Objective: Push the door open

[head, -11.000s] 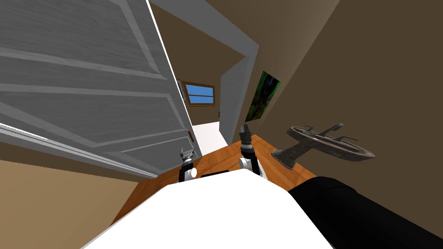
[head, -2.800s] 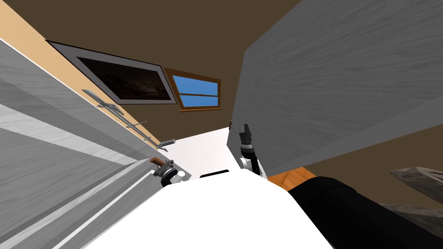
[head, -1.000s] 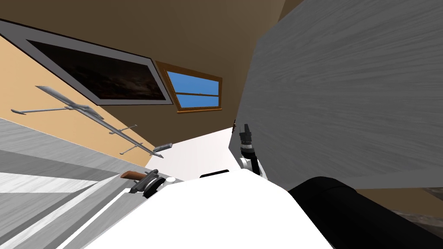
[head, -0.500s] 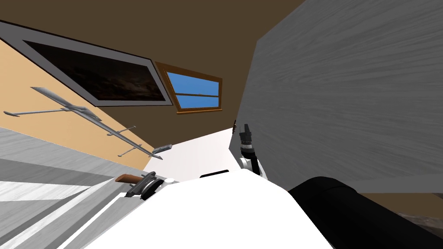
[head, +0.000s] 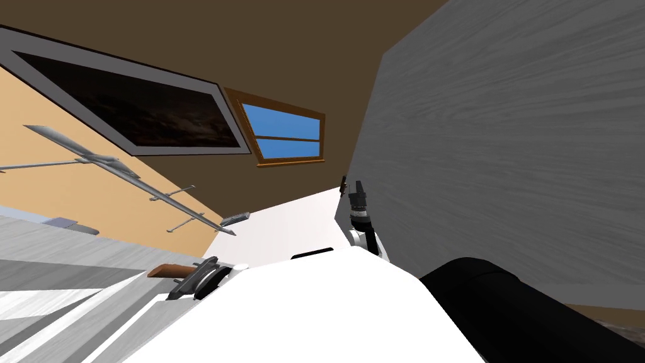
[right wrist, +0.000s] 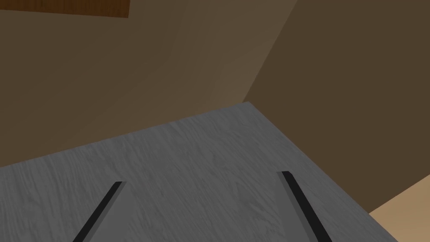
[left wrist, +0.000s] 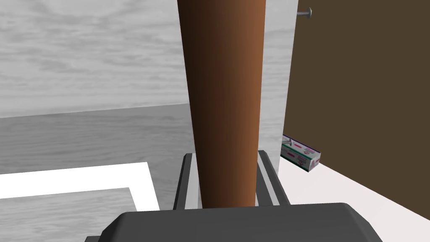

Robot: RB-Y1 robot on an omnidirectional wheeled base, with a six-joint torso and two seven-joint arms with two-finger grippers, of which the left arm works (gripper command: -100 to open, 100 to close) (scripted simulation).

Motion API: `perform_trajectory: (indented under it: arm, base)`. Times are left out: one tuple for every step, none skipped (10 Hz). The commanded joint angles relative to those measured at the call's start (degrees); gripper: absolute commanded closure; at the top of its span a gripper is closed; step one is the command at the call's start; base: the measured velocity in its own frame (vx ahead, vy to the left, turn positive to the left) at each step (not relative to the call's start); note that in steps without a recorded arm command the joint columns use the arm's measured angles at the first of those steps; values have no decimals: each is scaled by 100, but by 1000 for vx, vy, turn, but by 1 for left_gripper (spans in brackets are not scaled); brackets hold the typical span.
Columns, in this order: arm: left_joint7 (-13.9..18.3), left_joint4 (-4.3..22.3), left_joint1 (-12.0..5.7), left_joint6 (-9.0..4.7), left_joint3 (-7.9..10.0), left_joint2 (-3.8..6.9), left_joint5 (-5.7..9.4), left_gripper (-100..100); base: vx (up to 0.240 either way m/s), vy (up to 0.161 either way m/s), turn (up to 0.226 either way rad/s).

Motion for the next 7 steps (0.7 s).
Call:
perform_trajectory:
  arm:
    - [46,66,16,-45,195,61,-24,100]
    - [58,75,16,-41,255,64,-34,100]
    - [83,92,16,-34,375,70,-54,100]
    - [101,104,16,-29,464,74,-69,100]
    - [117,115,16,-24,542,77,-82,100]
    - [131,146,21,-27,471,56,-78,100]
    - [117,149,47,-41,589,83,-24,100]
  base:
    - [97,44,-10]
    - [95,42,-10]
    - [108,34,-12]
    - [115,36,-15]
    - [102,52,3]
    - [42,26,11]
    - [101,56,42]
